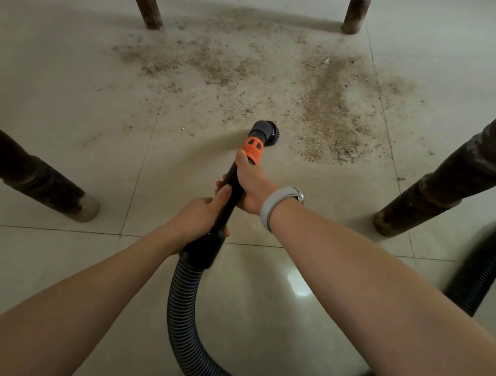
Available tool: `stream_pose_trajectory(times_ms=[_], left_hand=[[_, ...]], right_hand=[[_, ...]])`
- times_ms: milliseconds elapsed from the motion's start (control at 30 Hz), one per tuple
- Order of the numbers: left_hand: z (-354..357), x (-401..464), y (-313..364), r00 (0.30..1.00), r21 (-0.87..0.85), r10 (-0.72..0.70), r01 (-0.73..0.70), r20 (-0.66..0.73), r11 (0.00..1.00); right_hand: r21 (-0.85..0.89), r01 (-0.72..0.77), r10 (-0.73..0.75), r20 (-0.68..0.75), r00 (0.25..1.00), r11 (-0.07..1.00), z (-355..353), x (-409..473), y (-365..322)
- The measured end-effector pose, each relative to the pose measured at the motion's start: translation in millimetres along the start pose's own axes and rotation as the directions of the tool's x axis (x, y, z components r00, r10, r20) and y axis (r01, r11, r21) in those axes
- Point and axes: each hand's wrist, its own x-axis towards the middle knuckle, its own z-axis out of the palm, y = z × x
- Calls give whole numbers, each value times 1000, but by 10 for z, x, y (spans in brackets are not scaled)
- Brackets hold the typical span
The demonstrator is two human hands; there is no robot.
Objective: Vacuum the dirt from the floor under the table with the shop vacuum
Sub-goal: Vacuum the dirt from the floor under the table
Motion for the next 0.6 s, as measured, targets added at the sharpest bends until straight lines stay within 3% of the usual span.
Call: stream_pose_trajectory(times_ms=[433,600], left_hand=[[-13,-374,-405,997,94,31,-37,65,995],[-6,-366,-348,996,111,47,-55,76,992]], right_hand=[[-13,-26,26,-3,1000,1000,-72,-162,464],[7,7,-6,-122,993,1000,10,-159,477]])
